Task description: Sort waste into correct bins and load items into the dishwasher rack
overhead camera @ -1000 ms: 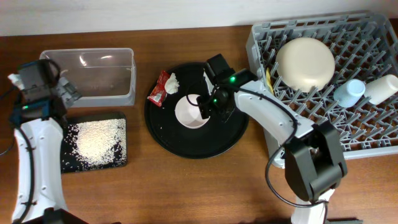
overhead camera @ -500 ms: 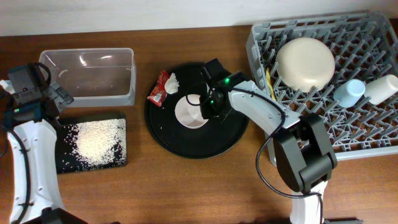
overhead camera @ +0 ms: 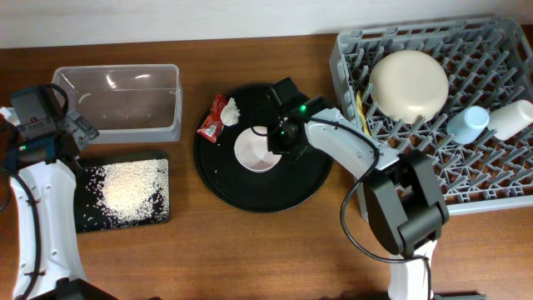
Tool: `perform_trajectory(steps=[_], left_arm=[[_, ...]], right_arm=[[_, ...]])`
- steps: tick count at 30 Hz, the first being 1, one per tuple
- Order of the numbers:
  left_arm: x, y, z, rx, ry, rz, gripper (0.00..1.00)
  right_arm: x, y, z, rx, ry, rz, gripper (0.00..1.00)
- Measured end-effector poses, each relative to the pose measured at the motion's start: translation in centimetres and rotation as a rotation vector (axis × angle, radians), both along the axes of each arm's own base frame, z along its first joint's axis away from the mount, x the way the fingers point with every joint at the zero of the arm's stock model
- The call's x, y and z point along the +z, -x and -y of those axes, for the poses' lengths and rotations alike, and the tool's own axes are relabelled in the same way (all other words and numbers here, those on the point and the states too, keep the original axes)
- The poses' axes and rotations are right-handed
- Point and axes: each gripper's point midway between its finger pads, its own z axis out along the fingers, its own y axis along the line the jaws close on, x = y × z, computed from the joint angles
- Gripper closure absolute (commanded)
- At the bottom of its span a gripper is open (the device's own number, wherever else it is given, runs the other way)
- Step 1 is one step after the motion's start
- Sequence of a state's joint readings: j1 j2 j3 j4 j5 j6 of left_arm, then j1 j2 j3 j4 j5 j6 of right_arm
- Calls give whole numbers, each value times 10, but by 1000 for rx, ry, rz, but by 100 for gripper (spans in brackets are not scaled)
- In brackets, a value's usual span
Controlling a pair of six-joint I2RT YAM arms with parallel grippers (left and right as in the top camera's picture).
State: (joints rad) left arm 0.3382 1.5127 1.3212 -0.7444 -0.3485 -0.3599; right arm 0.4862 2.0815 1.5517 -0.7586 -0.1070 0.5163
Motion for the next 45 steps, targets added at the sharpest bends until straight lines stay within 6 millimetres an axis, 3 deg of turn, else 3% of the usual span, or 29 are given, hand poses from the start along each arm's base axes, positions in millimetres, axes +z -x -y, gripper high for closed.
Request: perform_trajectory(steps=[3,9,13,16,21,23,26,28,30,34,38,43,45], left_arm=[[0,0,0,0,0,0,1],[0,0,0,0,0,0,1],[0,0,0,0,0,0,1],[0,0,0,0,0,0,1],[0,0,0,0,0,0,1],[0,0,0,0,0,0,1],[0,0,0,0,0,0,1],[0,0,0,0,0,0,1],[0,0,0,0,0,0,1],[0,0,0,0,0,0,1],[0,0,0,0,0,0,1],[0,0,0,0,0,0,1],[0,0,0,0,0,0,1]], right_arm=[[-9,1,1,-7,13,-16,95],[-9,2,10,-2,51,-23,96],[4,-2,23,36,118,-13,96],[25,-8,31,71,163,22,96],[93,-25,53,75,293,140,96],[132,-37,66,91,378,226,96],[182,-50,92,91,539,350,96],[213,-61,120,84,706,430,96],[229,-70,148,108,851,447,96],[241,-79,204,161,1028,384,96],[257,-92,284,161,1167,312,96],[266,-89,348,188,1258,216,96],[269,-87,362,199,1281,190,96]])
